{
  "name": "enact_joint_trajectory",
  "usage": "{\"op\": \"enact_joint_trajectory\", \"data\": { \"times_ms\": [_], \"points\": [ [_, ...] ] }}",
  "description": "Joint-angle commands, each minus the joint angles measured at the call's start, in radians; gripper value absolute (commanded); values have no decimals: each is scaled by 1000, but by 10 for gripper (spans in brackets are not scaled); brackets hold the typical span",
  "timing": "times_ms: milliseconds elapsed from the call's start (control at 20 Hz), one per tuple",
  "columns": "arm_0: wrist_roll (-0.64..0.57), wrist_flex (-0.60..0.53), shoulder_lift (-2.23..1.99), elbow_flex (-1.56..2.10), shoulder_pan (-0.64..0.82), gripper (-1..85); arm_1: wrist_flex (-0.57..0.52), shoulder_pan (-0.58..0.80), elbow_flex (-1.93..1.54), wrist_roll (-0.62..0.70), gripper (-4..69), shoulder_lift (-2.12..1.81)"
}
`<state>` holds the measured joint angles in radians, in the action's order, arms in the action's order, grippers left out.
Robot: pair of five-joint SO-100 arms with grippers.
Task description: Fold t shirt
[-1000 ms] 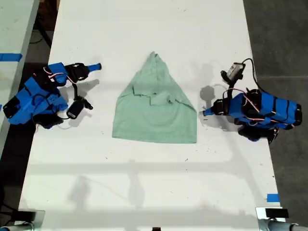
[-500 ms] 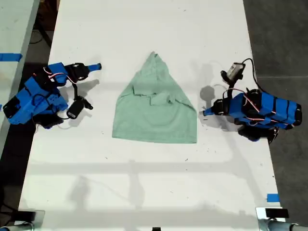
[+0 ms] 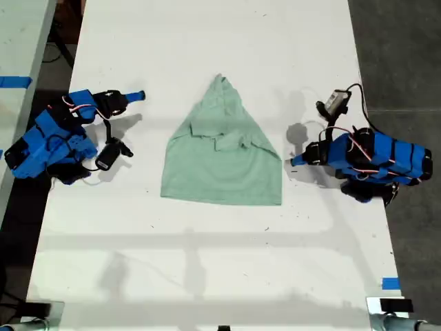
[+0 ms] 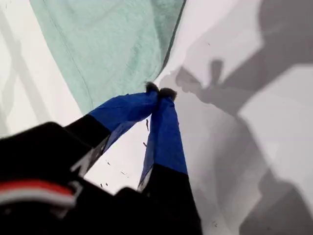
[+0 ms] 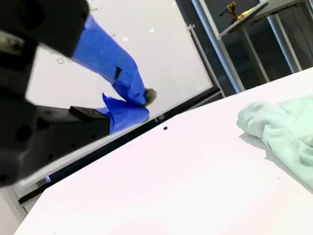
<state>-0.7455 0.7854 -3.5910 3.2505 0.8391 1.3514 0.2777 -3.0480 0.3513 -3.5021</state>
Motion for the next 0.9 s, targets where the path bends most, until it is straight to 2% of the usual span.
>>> {"op": "enact_joint_trajectory", "data": {
  "times_ms": [0, 850],
  "points": [
    [14, -3, -8, 32, 9, -2, -2, -2, -52, -8, 2, -3],
    [28, -6, -8, 37, 17, -2, -2, -2, -52, -6, 2, -3]
  ]
}}
